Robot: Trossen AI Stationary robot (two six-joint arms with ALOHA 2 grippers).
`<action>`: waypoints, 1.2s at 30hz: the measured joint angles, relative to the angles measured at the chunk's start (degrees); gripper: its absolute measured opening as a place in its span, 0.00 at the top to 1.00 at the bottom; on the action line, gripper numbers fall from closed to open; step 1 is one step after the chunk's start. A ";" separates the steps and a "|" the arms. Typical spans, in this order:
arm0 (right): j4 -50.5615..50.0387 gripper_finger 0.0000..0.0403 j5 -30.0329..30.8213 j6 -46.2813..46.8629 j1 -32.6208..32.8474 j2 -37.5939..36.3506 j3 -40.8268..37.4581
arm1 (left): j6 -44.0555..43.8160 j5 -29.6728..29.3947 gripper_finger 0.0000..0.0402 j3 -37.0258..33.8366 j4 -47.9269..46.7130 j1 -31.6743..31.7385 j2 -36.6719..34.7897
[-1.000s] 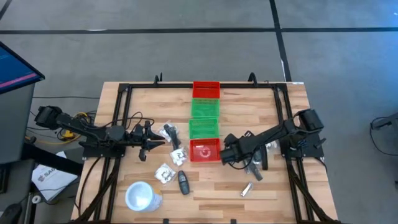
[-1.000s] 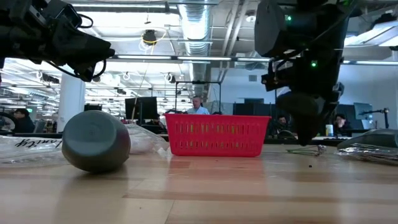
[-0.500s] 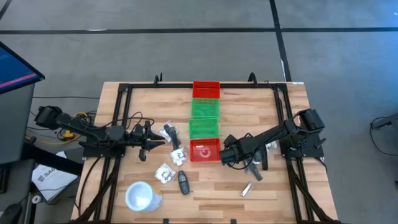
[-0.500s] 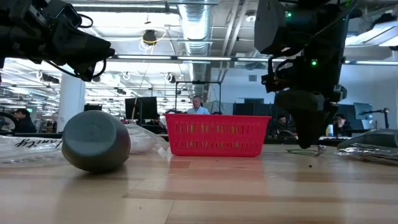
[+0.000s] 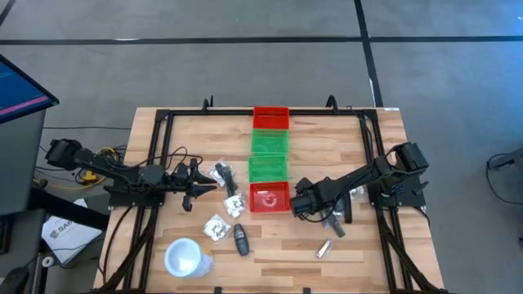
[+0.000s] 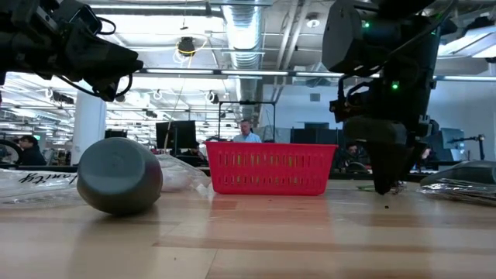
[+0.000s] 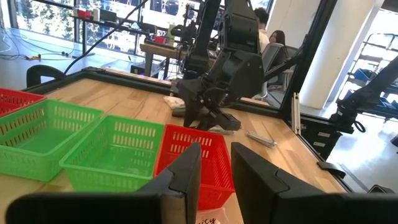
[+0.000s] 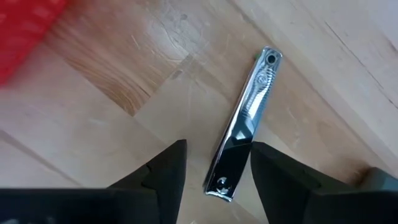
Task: Pick & Place Travel size toiletries
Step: Put the silver nail cutter into the top red bin
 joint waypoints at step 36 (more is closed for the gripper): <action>-4.60 0.88 5.09 -1.11 -0.42 -8.43 -0.48 | -0.13 -0.01 0.80 -0.02 -0.02 0.02 0.00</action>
